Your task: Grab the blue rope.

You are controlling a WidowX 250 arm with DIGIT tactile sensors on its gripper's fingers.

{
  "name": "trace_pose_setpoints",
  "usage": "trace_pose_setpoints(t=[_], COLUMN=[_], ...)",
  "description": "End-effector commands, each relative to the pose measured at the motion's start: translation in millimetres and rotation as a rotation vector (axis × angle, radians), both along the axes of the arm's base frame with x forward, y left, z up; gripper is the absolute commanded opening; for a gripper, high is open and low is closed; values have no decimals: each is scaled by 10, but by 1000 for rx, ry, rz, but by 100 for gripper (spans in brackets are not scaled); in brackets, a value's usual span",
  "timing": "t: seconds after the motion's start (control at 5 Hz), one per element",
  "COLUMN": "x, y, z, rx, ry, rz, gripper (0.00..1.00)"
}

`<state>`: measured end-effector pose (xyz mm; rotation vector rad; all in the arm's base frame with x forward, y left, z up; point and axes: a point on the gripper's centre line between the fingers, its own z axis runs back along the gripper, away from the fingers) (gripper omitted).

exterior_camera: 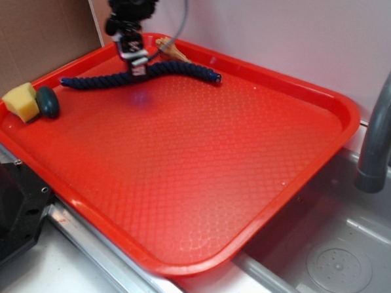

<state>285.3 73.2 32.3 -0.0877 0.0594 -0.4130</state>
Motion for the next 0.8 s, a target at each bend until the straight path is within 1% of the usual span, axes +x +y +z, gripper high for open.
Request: trace_pose_setpoints(t=[0.0, 0.2, 0.4, 0.6], x=[95, -8, -161, -248], y=[-123, -95, -152, -297], z=[21, -97, -282, -85], rx=[35, 1, -40, -44], ry=[-196, -202, -164, -172], rz=[-3, 4, 5, -8], gripper=[10, 0, 0, 0])
